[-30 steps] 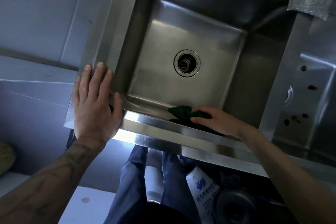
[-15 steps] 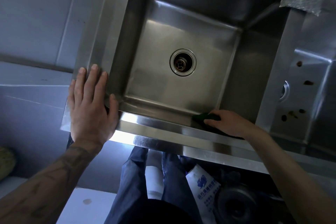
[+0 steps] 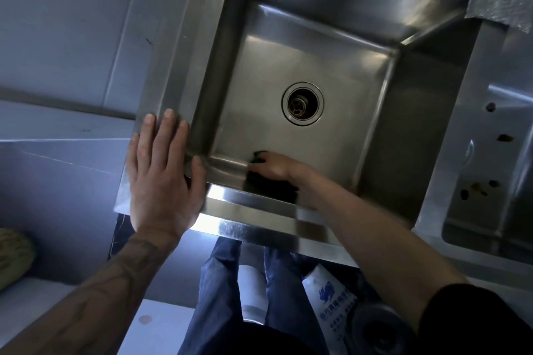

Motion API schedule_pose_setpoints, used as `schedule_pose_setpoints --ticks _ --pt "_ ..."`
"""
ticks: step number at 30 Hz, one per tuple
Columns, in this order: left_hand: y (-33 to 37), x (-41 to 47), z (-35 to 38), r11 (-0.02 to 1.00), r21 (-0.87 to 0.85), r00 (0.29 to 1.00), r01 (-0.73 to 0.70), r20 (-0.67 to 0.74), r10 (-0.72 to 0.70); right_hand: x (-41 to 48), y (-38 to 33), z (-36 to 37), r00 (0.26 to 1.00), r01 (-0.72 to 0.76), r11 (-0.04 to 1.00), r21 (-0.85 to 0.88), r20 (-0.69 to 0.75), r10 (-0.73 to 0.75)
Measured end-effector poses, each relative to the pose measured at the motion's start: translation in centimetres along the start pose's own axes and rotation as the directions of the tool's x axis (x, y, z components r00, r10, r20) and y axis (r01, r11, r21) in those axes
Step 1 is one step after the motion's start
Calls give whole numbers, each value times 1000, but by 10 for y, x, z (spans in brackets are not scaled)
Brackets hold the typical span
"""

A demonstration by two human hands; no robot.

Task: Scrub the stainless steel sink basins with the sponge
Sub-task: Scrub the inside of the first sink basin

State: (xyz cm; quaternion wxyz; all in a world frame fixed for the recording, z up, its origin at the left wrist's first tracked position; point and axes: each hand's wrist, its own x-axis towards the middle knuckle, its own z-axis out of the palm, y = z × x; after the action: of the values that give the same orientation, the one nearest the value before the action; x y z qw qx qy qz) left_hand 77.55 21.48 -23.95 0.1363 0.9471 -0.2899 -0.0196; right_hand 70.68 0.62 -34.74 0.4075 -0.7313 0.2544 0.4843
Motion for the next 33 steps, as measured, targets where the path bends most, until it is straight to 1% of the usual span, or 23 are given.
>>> schedule_pose_setpoints --ticks 1,4,6,9,12,15,19,22,24,26,28,33 --pt "0 0 0 1000 2 1000 -2 0 2 4 -18 2 999 39 999 11 1 -39" --pt "0 0 0 1000 6 1000 0 -4 0 6 -71 8 989 148 982 115 -17 -147" --pt "0 0 1 1000 7 1000 -1 -3 1 -2 -93 11 981 193 973 130 -57 -187" --pt "-2 0 1 1000 -2 1000 -2 13 2 -29 -99 13 961 260 958 119 -130 -244" --pt "-1 0 -1 1000 -14 1000 6 20 -6 -63 -82 9 943 310 936 167 -175 -282" --pt "2 1 -2 1000 -18 1000 13 26 -12 -93 -37 -1 963 239 955 175 -170 -210" --pt "5 1 -5 1000 -20 999 23 48 -22 -127 55 -15 988 12 991 135 -154 9" --pt "6 1 -7 999 -14 998 37 61 -36 -143 107 -24 977 -148 983 105 -138 162" --pt "8 1 -9 999 -13 997 43 68 -42 -141 121 -25 965 -209 974 92 -143 220" --pt "9 1 -9 999 -20 997 42 69 -41 -129 116 -21 964 -212 974 79 -150 222" --pt "8 1 -7 999 -23 997 36 63 -34 -110 98 -15 974 -171 982 81 -135 181" --pt "4 -1 -5 1000 -23 998 18 57 -17 -67 30 -6 996 19 981 193 -89 -2"
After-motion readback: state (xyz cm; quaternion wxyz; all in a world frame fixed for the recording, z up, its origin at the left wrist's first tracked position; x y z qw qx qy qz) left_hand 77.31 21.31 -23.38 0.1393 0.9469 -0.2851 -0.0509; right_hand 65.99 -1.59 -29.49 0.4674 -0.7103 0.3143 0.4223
